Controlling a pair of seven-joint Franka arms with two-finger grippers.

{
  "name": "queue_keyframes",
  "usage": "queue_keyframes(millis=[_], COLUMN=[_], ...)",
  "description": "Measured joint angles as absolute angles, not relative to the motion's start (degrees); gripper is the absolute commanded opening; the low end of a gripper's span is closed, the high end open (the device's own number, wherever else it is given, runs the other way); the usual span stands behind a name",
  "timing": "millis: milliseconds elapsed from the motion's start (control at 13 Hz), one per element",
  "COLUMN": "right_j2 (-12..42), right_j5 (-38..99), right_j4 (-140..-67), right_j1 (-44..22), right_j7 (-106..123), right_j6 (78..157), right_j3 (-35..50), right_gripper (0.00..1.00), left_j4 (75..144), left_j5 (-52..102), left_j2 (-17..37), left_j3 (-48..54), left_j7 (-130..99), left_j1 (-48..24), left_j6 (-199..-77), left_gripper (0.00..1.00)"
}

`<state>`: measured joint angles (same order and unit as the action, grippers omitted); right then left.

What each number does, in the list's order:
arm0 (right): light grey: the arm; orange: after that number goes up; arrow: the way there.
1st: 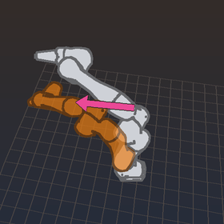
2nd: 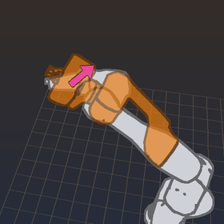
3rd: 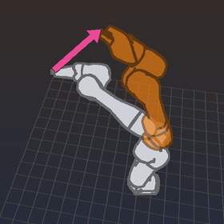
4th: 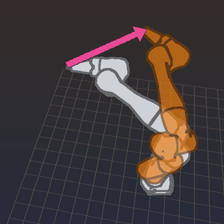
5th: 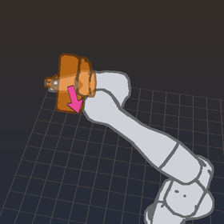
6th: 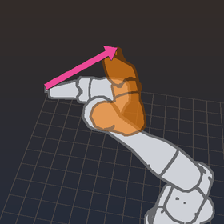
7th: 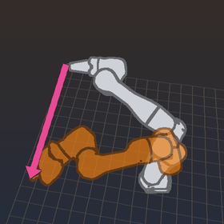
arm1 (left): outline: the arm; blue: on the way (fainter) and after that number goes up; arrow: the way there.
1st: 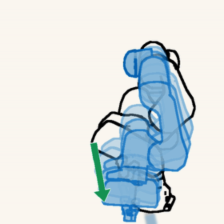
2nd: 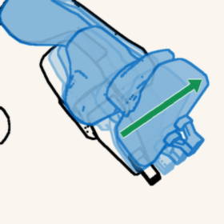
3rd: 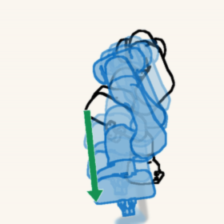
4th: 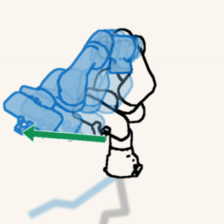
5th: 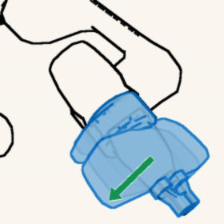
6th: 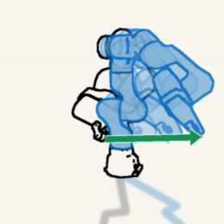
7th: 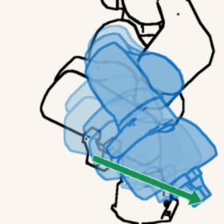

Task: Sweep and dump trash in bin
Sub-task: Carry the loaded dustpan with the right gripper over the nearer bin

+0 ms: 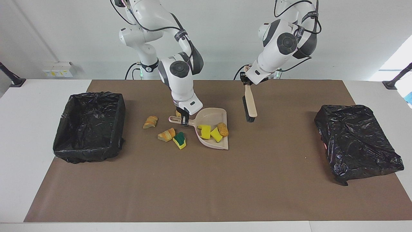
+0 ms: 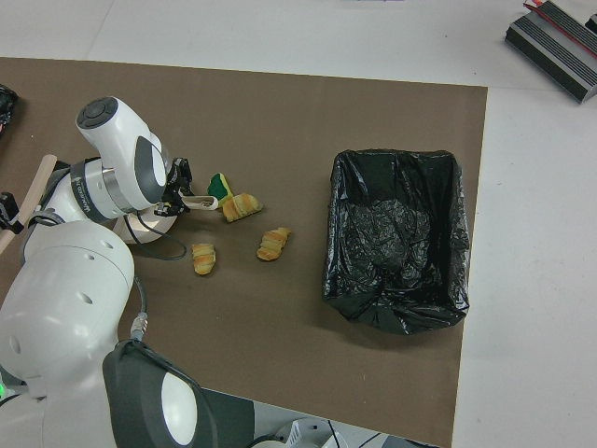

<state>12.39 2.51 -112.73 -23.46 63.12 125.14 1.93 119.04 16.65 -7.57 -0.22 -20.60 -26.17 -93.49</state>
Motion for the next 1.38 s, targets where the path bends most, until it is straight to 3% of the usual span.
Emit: queue_keyframes(millis=[461,691,998,1382], right_j2=[12.0,12.0,11.7,10.7], right_j5=[4.1,4.7,4.9,4.9], right_j4=[-106.1,-102.7,-97.1,-94.4], right_j1=[-15.5,-9.8,-2.8,9.3], right_j7=[75.4,82.1,91.4,108.1], right_j6=[122.6,118.4,108.6,103.9], right_j3=[1.8,1.7,1.5,0.9], right_gripper=[0.00,0.00,0.00,0.00], left_j4=[126.1,130.0,131.5,131.5], left_j5=[16.5,16.5,16.5,16.6], left_j2=[-11.3,-12.3,-7.8,-3.0], left_j3=[1.1,2.7,3.4,3.4], left_j7=[-22.4,-28.9,-38.2,-42.3], left_j1=[-26.1,-30.7,-40.1,-43.9], left_j6=[-97.6,-105.4,-115.7,-121.1], left_gripper=[0.00,0.00,0.00,0.00])
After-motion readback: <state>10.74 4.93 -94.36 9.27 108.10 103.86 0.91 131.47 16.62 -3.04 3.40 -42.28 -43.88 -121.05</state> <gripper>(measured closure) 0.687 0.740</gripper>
